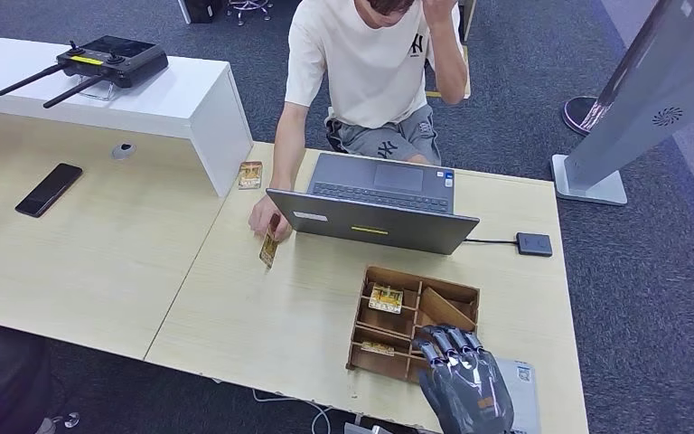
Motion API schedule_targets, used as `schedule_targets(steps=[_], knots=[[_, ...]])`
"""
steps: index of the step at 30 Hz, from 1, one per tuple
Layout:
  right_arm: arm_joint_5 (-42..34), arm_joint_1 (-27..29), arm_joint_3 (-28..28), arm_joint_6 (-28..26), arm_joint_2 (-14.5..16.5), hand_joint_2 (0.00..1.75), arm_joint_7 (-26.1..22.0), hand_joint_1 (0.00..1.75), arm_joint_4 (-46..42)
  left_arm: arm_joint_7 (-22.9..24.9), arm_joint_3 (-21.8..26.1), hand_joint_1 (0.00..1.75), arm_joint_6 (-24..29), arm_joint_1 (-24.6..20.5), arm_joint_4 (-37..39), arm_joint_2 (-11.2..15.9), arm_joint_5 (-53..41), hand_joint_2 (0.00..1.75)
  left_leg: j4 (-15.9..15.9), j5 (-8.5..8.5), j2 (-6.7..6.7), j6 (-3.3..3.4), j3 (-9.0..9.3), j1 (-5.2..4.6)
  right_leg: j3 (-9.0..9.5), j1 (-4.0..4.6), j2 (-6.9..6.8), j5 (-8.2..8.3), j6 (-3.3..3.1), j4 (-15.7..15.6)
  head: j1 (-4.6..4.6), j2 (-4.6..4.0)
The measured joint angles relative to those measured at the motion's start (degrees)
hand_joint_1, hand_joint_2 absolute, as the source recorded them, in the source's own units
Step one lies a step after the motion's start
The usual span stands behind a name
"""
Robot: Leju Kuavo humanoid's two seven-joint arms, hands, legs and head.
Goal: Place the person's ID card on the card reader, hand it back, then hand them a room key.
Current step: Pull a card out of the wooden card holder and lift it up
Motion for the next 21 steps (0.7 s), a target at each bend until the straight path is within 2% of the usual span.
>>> schedule_targets(steps=[21], knots=[[1.1,-1.1,-0.2,2.3,1.3,1.75,1.0,0.81,3.9,-0.2,0.5,0.0,-0.6,0.0,0.0,0.0,-0.7,0.0,0.0,0.0,0.0,0.0,0.0,0.0,0.0,0.0,0.0,0.0,0.0,0.0,0.0,0.0]])
